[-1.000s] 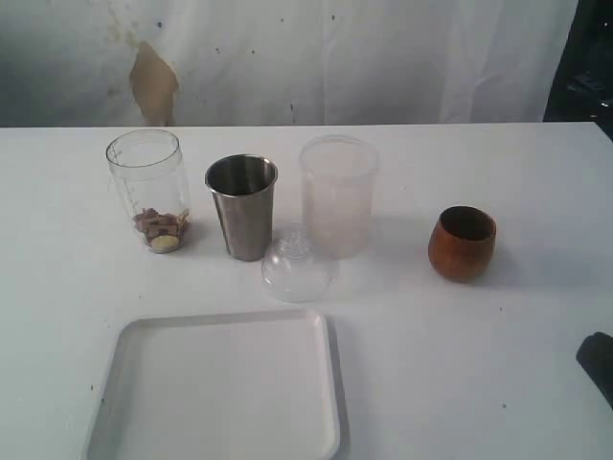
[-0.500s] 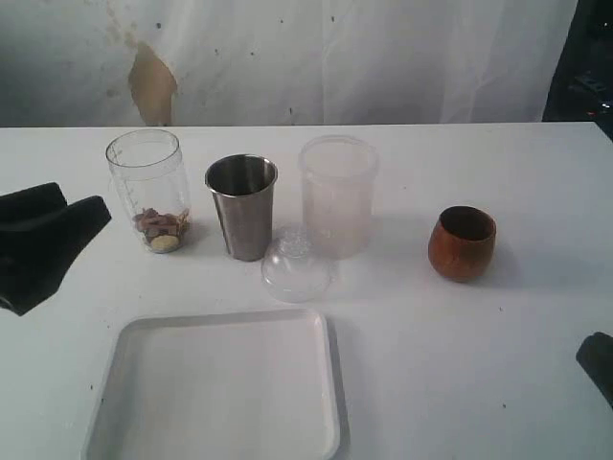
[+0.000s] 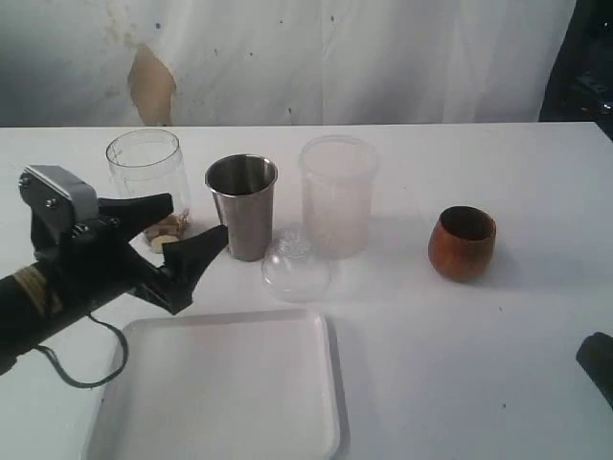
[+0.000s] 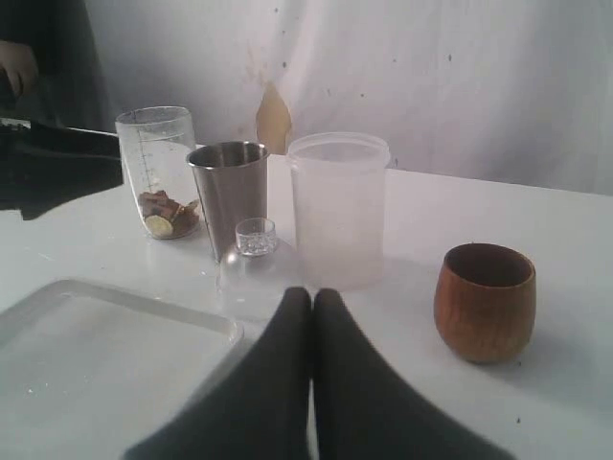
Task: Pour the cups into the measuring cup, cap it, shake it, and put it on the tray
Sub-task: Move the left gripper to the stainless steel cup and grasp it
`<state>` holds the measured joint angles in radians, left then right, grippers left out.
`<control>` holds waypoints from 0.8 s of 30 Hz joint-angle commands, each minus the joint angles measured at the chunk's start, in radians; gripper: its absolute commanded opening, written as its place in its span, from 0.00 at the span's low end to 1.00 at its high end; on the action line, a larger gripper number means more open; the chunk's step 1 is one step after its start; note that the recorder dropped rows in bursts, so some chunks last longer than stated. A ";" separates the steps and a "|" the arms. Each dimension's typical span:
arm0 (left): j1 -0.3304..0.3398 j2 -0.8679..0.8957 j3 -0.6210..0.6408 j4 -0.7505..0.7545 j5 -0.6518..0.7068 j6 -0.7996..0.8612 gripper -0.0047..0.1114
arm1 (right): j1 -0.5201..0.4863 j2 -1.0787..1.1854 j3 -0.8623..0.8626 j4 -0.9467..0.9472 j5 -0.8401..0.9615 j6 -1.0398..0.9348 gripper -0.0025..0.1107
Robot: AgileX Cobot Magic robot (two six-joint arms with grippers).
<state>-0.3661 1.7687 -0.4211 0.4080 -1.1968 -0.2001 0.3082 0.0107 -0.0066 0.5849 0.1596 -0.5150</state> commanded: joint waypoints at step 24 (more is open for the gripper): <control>-0.030 0.359 -0.353 -0.117 0.028 0.015 0.73 | -0.011 0.002 0.007 -0.003 0.003 -0.005 0.02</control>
<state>-0.3889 2.1143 -0.7523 0.3076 -1.1711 -0.1809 0.3082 0.0107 -0.0066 0.5849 0.1596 -0.5150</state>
